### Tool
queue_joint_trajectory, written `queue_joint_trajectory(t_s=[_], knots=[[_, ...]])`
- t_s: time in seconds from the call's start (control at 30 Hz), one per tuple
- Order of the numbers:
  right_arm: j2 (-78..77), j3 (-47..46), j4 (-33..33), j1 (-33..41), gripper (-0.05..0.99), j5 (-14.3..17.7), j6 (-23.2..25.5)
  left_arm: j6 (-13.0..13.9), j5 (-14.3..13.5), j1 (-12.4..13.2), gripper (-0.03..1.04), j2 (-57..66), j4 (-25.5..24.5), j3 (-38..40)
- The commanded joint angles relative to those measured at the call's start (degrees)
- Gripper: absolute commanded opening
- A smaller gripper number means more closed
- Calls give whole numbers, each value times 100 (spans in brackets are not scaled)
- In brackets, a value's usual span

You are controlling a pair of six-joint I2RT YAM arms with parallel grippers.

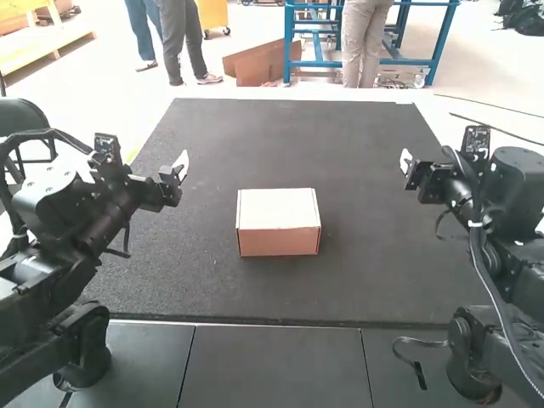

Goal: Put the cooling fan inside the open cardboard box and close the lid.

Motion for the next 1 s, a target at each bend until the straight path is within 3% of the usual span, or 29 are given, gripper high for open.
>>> queue_joint_trajectory(t_s=[0.0, 0.2, 0.37, 0.47, 0.67, 0.83, 0.97], knots=[[-450, -268, 79, -92, 92, 131, -371, 80, -45, 34, 97, -591, -12, -187], [-1364, -786, -70, -92, 92, 105, -591, 97, -1, 42, 97, -1857, -874, -539], [-2295, -1094, -527, -101, 92, 96, -767, 89, -98, 77, 97, -1796, -1129, -530], [-2919, -1120, -1142, -119, 92, 79, -837, -17, -116, 77, 97, -1796, -1322, -530], [-2867, -1120, -1256, -224, 92, 8, -829, -52, -124, 113, 97, -1796, -2025, -530], [-2867, -1120, -1529, -242, 92, -36, -837, -70, -133, 350, 97, -1796, -2122, -530], [-2875, -1120, -1643, -242, 92, -88, -846, -52, -133, 728, 97, -1796, -2157, -530]])
